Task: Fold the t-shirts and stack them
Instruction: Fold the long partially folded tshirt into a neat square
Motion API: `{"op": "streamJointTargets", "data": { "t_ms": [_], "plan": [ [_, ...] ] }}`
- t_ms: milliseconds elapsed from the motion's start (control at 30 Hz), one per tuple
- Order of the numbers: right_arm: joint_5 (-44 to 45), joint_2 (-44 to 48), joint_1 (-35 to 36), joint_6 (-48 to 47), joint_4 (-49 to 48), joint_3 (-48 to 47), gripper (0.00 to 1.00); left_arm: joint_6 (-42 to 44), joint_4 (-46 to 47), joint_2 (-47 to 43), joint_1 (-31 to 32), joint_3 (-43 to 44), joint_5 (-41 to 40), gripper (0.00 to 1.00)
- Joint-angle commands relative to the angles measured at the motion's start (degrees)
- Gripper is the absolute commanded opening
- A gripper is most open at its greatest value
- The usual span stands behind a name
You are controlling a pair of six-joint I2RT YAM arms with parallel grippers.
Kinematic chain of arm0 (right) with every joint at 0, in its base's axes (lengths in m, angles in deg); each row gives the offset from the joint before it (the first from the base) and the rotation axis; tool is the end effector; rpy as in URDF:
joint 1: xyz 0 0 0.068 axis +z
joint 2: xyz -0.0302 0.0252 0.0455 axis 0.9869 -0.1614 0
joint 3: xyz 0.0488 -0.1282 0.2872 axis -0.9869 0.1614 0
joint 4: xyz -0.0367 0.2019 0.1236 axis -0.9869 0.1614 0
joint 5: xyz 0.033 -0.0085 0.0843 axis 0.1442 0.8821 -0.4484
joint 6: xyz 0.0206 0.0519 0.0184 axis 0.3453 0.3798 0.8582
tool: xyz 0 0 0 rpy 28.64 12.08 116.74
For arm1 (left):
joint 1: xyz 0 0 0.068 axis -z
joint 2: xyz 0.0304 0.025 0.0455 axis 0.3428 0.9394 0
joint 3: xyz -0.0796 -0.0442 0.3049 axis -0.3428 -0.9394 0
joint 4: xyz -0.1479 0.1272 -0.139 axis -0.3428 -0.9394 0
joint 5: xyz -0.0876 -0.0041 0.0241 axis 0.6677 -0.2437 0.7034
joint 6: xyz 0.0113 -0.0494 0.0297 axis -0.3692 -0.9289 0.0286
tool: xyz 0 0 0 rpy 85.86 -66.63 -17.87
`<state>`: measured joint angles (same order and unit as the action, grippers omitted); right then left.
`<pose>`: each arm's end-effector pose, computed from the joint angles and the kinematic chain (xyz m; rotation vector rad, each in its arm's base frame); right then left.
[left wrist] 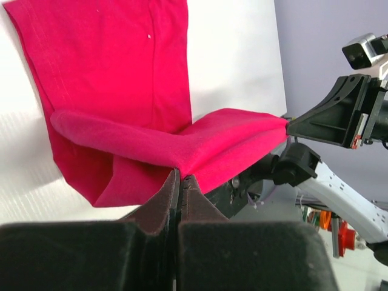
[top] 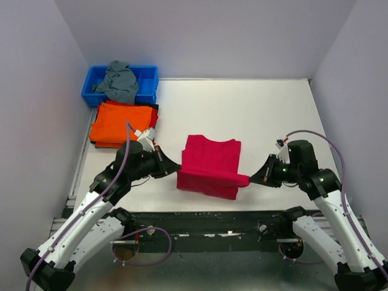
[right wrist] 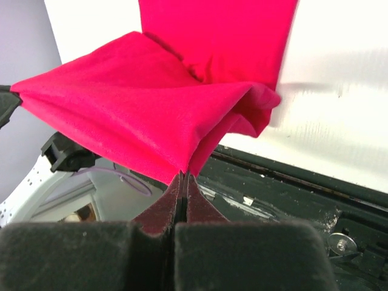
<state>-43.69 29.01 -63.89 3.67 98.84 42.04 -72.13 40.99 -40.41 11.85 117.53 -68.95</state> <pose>0.0588 0.0381 0.3002 0.2912 2.5396 1.0080 0.0784 -0.0649 0.3165 -0.1283 2.2318 -1.1827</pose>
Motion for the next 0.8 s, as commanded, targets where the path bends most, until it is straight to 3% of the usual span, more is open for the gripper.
{"op": "streamJointTargets", "data": {
  "t_ms": [0,433,733,767],
  "plan": [
    [7.1,-4.6,0.0,-0.8,-3.8,-2.5,0.01,1.2,2.8,3.8,-0.2,2.4,-6.3,0.0],
    [16.4,-27.3,-1.1,-1.9,-15.4,-8.1,0.01,3.9,20.9,28.4,-2.3,8.4,-13.4,0.0],
    [23.6,-49.3,-3.5,-4.9,-17.7,-22.9,0.01,2.6,34.3,53.0,-8.0,16.1,-7.8,0.0],
    [23.3,-52.5,-3.6,-5.0,-18.1,-24.4,0.04,2.4,35.4,55.6,-8.4,17.3,-6.8,0.07]
  ]
}}
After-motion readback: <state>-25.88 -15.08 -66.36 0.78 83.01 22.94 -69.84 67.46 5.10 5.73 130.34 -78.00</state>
